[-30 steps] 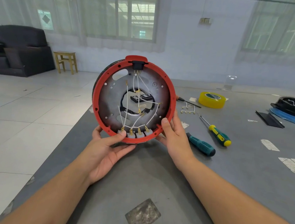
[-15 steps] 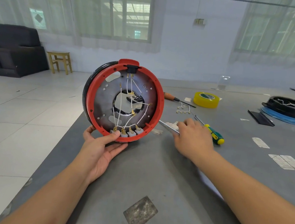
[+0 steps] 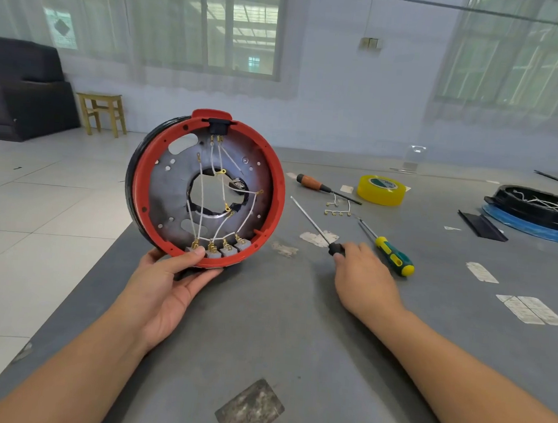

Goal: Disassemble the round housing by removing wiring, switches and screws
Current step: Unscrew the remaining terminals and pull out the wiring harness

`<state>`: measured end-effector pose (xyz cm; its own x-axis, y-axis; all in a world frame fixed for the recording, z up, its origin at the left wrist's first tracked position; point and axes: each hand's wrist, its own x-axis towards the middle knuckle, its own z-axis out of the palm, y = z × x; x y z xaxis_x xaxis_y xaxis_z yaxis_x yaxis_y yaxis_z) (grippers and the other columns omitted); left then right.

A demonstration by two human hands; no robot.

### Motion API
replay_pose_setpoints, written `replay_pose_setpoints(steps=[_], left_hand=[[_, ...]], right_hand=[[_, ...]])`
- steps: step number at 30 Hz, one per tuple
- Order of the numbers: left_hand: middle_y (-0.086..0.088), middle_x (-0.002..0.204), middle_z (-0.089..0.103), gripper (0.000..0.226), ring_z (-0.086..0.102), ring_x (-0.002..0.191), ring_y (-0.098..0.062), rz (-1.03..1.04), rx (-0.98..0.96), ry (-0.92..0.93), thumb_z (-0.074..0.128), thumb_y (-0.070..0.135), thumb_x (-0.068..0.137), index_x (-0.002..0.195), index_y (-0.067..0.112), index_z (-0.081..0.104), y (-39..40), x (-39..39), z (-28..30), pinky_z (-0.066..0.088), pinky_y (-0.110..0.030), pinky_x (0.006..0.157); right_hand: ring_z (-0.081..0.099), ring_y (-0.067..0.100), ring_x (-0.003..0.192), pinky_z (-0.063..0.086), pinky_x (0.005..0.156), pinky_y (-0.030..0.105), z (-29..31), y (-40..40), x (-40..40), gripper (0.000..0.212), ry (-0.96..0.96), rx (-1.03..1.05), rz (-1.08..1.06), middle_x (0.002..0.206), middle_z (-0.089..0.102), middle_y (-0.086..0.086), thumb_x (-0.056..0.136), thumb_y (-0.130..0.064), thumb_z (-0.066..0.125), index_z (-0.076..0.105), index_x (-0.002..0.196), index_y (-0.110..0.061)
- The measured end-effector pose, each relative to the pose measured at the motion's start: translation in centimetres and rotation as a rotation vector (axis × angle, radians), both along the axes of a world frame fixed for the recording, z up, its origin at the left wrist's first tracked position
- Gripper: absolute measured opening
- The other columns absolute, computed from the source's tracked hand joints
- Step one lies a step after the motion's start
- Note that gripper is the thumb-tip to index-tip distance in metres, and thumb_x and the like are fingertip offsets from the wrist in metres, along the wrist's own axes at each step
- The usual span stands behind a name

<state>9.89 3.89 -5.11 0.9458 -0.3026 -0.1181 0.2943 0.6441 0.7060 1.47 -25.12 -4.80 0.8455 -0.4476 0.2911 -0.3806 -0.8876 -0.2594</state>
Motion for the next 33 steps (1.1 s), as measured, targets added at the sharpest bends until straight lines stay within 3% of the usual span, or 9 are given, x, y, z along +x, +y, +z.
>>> replay_pose_setpoints(steps=[4,8,10,13,18,21,24,27,33], left_hand=[[-0.027,0.121,0.071,0.043,0.074,0.109,-0.041,0.028,-0.011,0.001,0.064,-0.011,0.093,0.132,0.001,0.054,0.2,0.4,-0.2,0.063,-0.056,0.083],[-0.019,0.107,0.075,0.041,0.075,0.11,-0.038,0.081,-0.011,-0.013,0.064,-0.01,0.093,0.13,0.006,0.055,0.3,0.6,-0.4,0.063,-0.054,0.086],[-0.02,0.113,0.074,0.044,0.074,0.113,-0.038,0.081,-0.018,-0.015,0.065,-0.008,0.094,0.136,0.003,0.056,0.4,0.8,-0.4,0.062,-0.055,0.088],[-0.021,0.119,0.071,0.048,0.073,0.115,-0.038,0.085,-0.027,-0.008,0.066,-0.006,0.094,0.14,0.002,0.055,0.6,0.9,-0.4,0.062,-0.054,0.089],[-0.017,0.099,0.074,0.034,0.072,0.114,-0.041,0.073,-0.026,-0.027,0.065,-0.008,0.095,0.125,0.006,0.056,1.0,0.8,-0.5,0.064,-0.051,0.086],[-0.015,0.096,0.074,0.041,0.072,0.114,-0.043,0.066,-0.047,-0.041,0.062,-0.012,0.094,0.132,0.004,0.055,1.1,0.7,-0.5,0.061,-0.057,0.091],[-0.014,0.092,0.075,0.049,0.073,0.11,-0.043,0.054,-0.043,-0.065,0.061,-0.014,0.093,0.139,0.002,0.052,1.1,0.7,-0.4,0.058,-0.061,0.095],[-0.016,0.103,0.078,0.057,0.073,0.111,-0.043,0.049,-0.02,-0.068,0.063,-0.014,0.092,0.143,0.006,0.052,1.0,0.7,-0.4,0.057,-0.06,0.097],[-0.02,0.111,0.073,0.061,0.074,0.109,-0.041,0.029,-0.04,-0.043,0.066,-0.017,0.084,0.137,0.013,0.057,0.9,0.7,-0.3,0.065,-0.045,0.076]], right_hand=[[0.049,0.022,0.088,0.035,0.071,0.035,-0.1,0.9,-0.4,0.025,-0.19,0.202,0.101,0.106,0.059,0.004,0.108,-0.034,0.036,0.054,0.116,-0.018],[0.058,0.011,0.076,0.041,0.061,0.029,0.0,2.1,-0.9,0.012,-0.333,0.389,0.27,0.085,0.06,-0.013,0.107,-0.041,0.037,0.049,0.11,-0.039],[0.059,0.001,0.081,0.041,0.065,0.013,0.1,2.5,-1.3,0.012,-0.354,0.351,0.355,0.087,0.062,-0.019,0.104,-0.047,0.042,0.049,0.113,-0.044],[0.056,-0.007,0.088,0.04,0.07,0.006,0.3,2.5,-1.7,0.032,-0.3,0.246,0.458,0.087,0.062,-0.024,0.094,-0.065,0.043,0.053,0.116,-0.045],[0.058,0.001,0.075,0.048,0.066,0.024,0.7,2.0,-2.1,0.03,-0.241,0.064,0.549,0.078,0.06,-0.026,0.087,-0.061,0.048,0.059,0.108,-0.044],[0.063,0.005,0.08,0.056,0.071,0.032,1.3,1.5,-2.6,0.028,-0.252,0.015,0.594,0.088,0.068,-0.022,0.086,-0.052,0.054,0.069,0.107,-0.04],[0.066,0.005,0.081,0.059,0.072,0.033,1.6,1.0,-2.8,0.024,-0.262,-0.012,0.603,0.092,0.072,-0.02,0.087,-0.046,0.065,0.075,0.107,-0.036],[0.067,0.006,0.077,0.059,0.069,0.031,1.8,0.7,-2.8,0.02,-0.283,-0.016,0.603,0.088,0.073,-0.018,0.085,-0.033,0.077,0.078,0.105,-0.035],[0.061,0.006,0.068,0.054,0.058,0.027,2.6,0.8,-2.8,0.026,-0.31,-0.055,0.624,0.077,0.068,-0.018,0.081,-0.041,0.067,0.079,0.103,-0.035]])
